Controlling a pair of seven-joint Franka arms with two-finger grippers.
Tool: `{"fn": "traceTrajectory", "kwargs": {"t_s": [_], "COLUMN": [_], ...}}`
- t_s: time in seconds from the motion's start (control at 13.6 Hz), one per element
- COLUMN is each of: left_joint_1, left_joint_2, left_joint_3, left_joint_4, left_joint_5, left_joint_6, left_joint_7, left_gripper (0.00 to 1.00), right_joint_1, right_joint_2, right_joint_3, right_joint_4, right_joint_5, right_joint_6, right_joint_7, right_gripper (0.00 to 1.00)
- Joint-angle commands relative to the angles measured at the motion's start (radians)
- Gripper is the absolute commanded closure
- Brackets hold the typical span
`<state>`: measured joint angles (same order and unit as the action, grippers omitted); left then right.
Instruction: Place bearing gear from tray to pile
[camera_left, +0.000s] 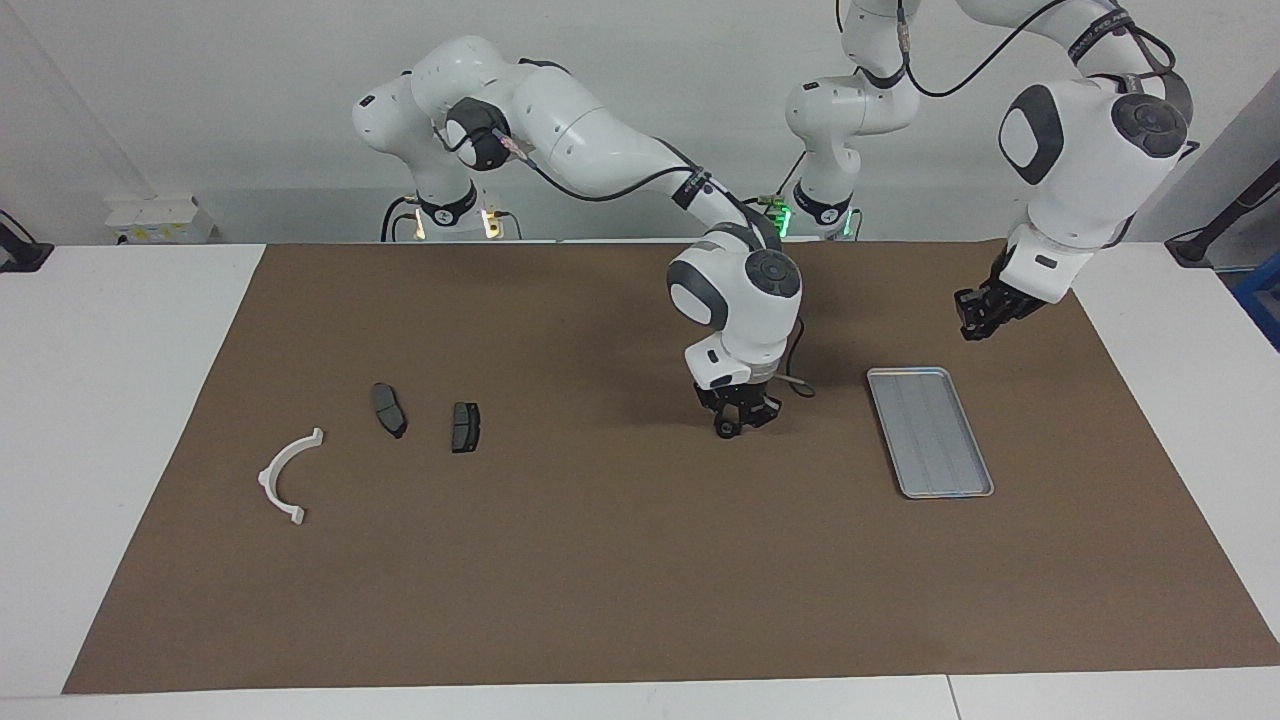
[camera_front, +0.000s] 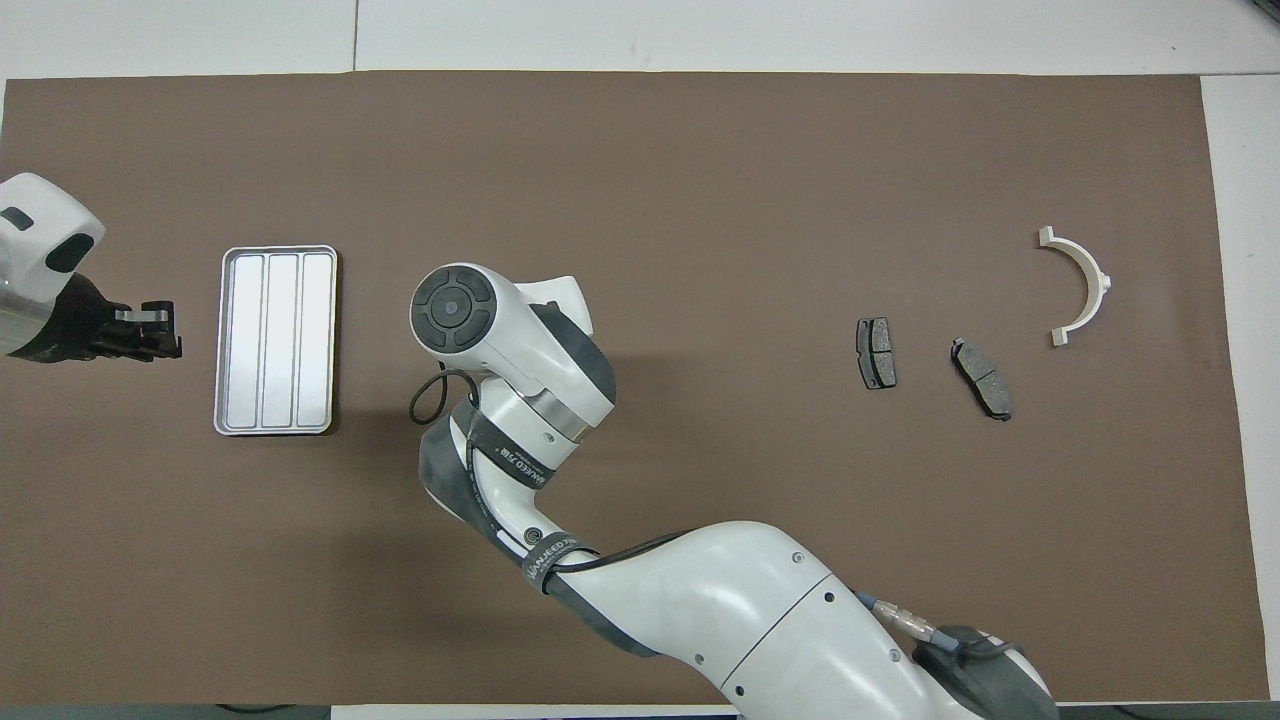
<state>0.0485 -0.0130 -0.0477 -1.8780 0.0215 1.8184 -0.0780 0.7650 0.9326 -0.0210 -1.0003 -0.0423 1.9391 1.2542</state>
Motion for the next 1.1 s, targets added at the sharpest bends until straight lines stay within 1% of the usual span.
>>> {"fn": "traceTrajectory", "kwargs": {"t_s": [0.0,0.15,0.29,0.37,0.51,0.59,0.73,0.81,0.88,0.96,1.03], "left_joint_1": [0.002,-0.002,-0.009,-0.036,-0.128,-0.184,-0.267,-0.326,-0.369,-0.387,-0.427], "left_joint_2": [-0.004,-0.001,0.001,0.002,0.014,0.027,0.057,0.094,0.123,0.145,0.183], "left_joint_3": [-0.006,-0.008,-0.017,-0.017,-0.015,-0.015,-0.017,-0.015,-0.015,-0.017,-0.015], "left_joint_4": [0.019,0.020,0.019,0.016,0.014,0.011,0.011,0.011,0.007,0.005,0.016], "left_joint_5": [-0.003,-0.005,-0.014,-0.035,-0.037,-0.037,-0.038,-0.038,-0.038,-0.038,-0.038], "left_joint_6": [-0.021,-0.014,0.001,0.016,0.050,0.083,0.143,0.183,0.243,0.275,0.298], "left_joint_7": [-0.031,-0.037,-0.077,-0.109,-0.226,-0.334,-0.460,-0.539,-0.607,-0.630,-0.658], "left_gripper": [0.95,0.95,0.95,0.95,0.95,0.95,0.95,0.95,0.95,0.95,0.95], "right_joint_1": [-0.033,-0.090,-0.179,-0.231,-0.356,-0.422,-0.550,-0.606,-0.659,-0.686,-0.710], "right_joint_2": [-0.027,-0.139,-0.256,-0.300,-0.369,-0.395,-0.420,-0.423,-0.422,-0.428,-0.443], "right_joint_3": [0.009,0.015,0.036,0.050,0.058,0.056,0.056,0.055,0.056,0.055,0.055], "right_joint_4": [0.025,0.025,0.022,0.023,0.022,0.020,0.014,0.012,-0.001,-0.035,-0.085], "right_joint_5": [-0.024,-0.010,-0.007,-0.007,0.002,0.019,0.021,0.019,0.021,0.018,0.012], "right_joint_6": [-0.107,-0.251,-0.380,-0.450,-0.534,-0.558,-0.583,-0.580,-0.565,-0.530,-0.484], "right_joint_7": [-0.002,-0.129,-0.288,-0.400,-0.661,-0.799,-1.058,-1.173,-1.275,-1.333,-1.370], "right_gripper": [1.00,1.00,1.00,1.00,1.00,1.00,1.00,1.00,1.00,1.00,1.00]}}
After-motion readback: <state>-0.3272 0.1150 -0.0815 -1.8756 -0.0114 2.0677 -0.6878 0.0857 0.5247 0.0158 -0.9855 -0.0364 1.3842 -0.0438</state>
